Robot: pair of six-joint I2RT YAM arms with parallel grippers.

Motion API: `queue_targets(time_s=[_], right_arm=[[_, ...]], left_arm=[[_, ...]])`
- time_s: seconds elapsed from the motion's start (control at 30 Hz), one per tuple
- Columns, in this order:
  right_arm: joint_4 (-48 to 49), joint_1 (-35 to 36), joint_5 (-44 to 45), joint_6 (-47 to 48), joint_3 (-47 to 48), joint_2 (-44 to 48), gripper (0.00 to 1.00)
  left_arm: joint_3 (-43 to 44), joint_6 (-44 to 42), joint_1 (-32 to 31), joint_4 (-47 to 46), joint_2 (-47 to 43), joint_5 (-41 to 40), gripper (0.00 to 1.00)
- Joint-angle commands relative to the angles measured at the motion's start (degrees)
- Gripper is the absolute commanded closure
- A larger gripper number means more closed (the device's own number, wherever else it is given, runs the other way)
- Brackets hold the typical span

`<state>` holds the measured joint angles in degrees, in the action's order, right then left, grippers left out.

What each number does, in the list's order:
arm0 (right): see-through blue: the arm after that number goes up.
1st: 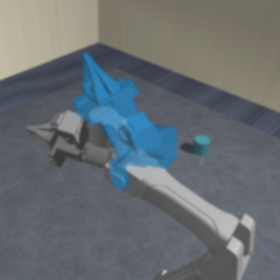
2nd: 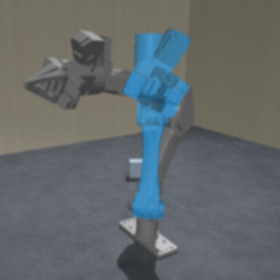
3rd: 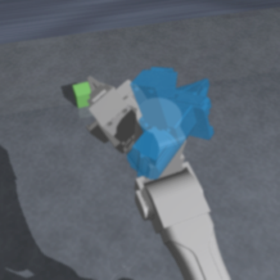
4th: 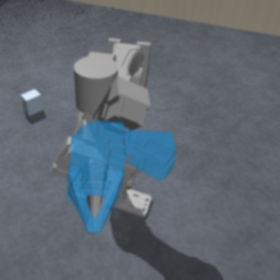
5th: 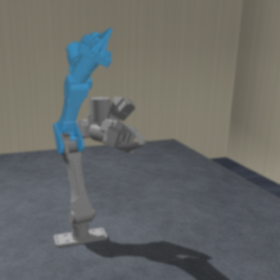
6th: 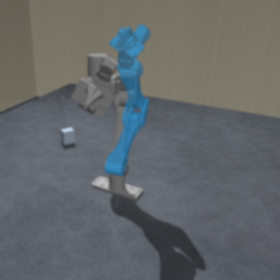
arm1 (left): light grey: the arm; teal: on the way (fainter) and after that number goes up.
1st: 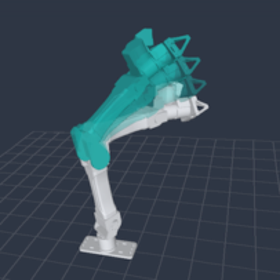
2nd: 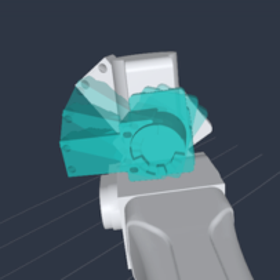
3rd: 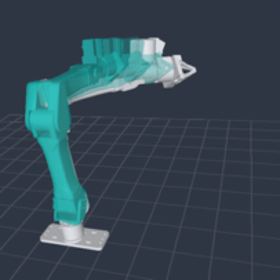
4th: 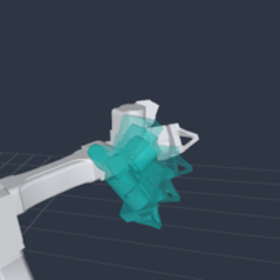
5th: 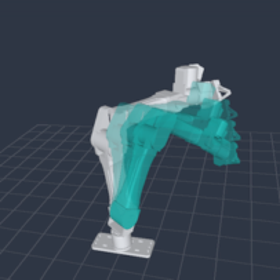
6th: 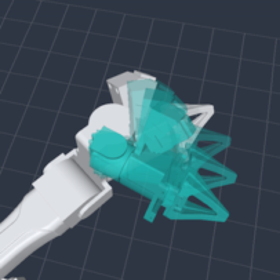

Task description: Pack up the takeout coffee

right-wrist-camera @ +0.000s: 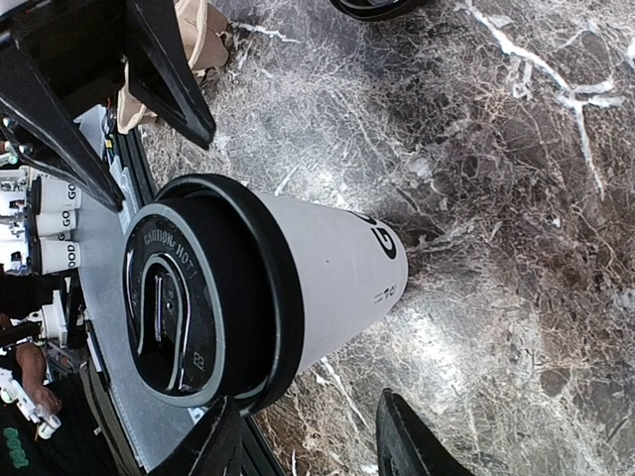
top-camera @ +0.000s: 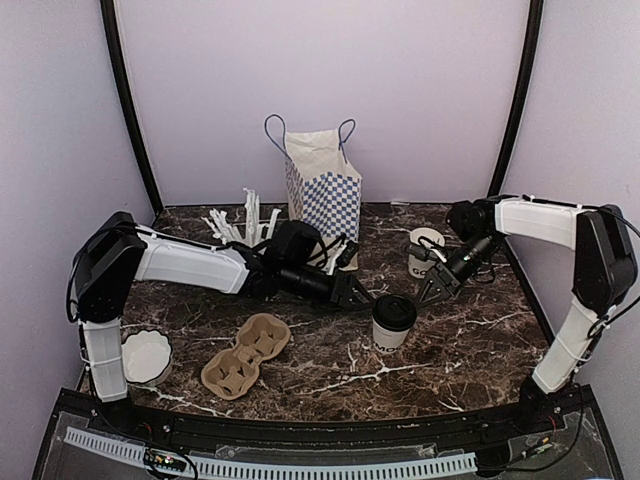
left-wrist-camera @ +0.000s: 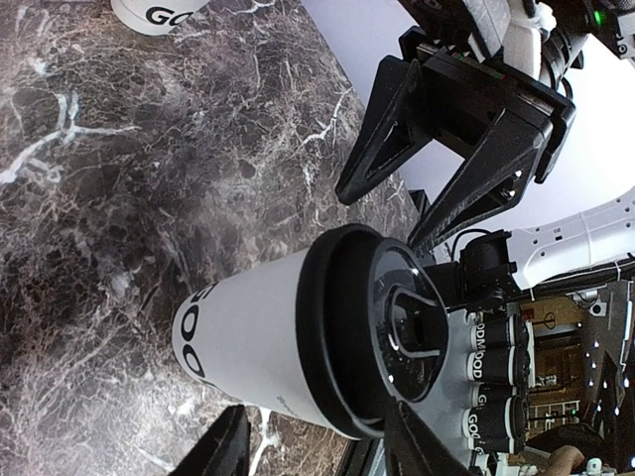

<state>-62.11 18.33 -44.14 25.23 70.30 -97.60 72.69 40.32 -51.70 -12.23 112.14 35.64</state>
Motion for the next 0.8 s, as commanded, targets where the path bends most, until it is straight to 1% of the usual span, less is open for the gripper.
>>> queue_targets(time_s=[0.0, 0.07, 0.27, 0.53, 0.6, 0.77], right_arm=[[-0.4, -0.3, -2.1, 1.3, 1.3, -1.1, 0.54], [-0.2, -0.2, -2.2, 1.3, 1.2, -1.4, 0.52], [0.4, -0.1, -2.3, 1.7, 0.5, -2.1, 0.52], [1.9, 0.0, -1.3, 1.4, -1.7, -2.6, 0.52], [3.0, 0.2, 0.5, 0.4, -2.2, -2.7, 0.53], [6.4, 1.2, 9.7, -3.0, -4.5, -3.5, 0.59]], left_arm=[[2.5, -0.7, -0.8, 0.9, 0.9, 2.0, 0.53], [2.8, -0.7, -0.8, 1.5, 1.6, 2.1, 0.55], [3.7, -1.4, -0.8, 5.1, 3.2, 0.6, 0.59], [2.6, -7.5, -0.7, 12.5, 3.8, -5.0, 0.62], [1.9, -8.3, -0.6, 13.6, 4.0, -6.0, 0.63], [1.0, -8.7, -0.6, 13.2, 5.0, -7.0, 0.65]])
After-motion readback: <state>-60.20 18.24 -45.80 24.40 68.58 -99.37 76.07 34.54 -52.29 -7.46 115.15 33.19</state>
